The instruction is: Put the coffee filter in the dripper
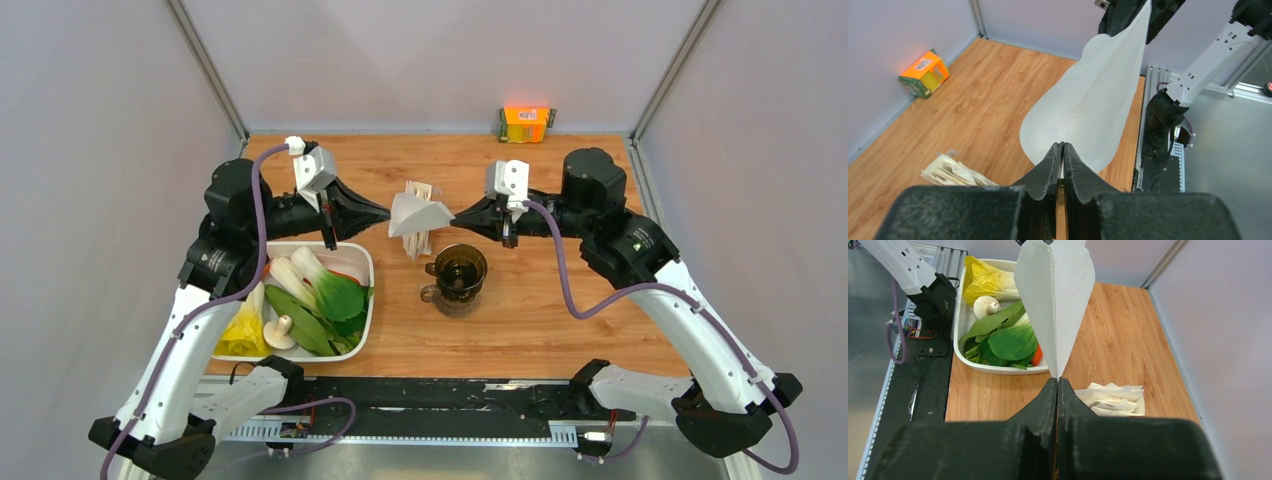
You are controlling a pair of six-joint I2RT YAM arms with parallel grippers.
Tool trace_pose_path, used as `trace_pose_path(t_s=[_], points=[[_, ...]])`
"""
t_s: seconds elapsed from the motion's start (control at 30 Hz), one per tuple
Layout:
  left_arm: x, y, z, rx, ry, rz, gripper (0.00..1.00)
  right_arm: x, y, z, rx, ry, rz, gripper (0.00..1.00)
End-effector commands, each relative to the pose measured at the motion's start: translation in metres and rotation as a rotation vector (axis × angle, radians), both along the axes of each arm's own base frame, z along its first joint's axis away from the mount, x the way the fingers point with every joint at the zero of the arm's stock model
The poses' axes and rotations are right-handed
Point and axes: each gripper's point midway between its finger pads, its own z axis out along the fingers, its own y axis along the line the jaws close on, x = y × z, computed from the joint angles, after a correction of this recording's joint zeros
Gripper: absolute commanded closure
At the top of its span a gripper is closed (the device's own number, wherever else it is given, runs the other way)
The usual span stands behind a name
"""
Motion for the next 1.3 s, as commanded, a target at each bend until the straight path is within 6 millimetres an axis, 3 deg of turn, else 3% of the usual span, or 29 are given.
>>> trace_pose_path(t_s=[0.0, 0.6, 1.27], points=[[-0.023, -0.005, 0.023, -0.01, -0.111, -0.134, 0.9, -0.006, 0.001, 0.007, 0.021, -0.003, 0.034, 1.0], [-0.032, -0.054, 0.002, 0.046, -0.08, -0.326, 0.98, -0.018, 0.015, 0.015, 0.052, 0.073, 0.146, 1.0], [-0.034, -0.067, -0.01, -0.037, 0.004, -0.366, 0.98, -0.027, 0.018, 0.019, 0.089, 0.117, 0.183, 1.0]])
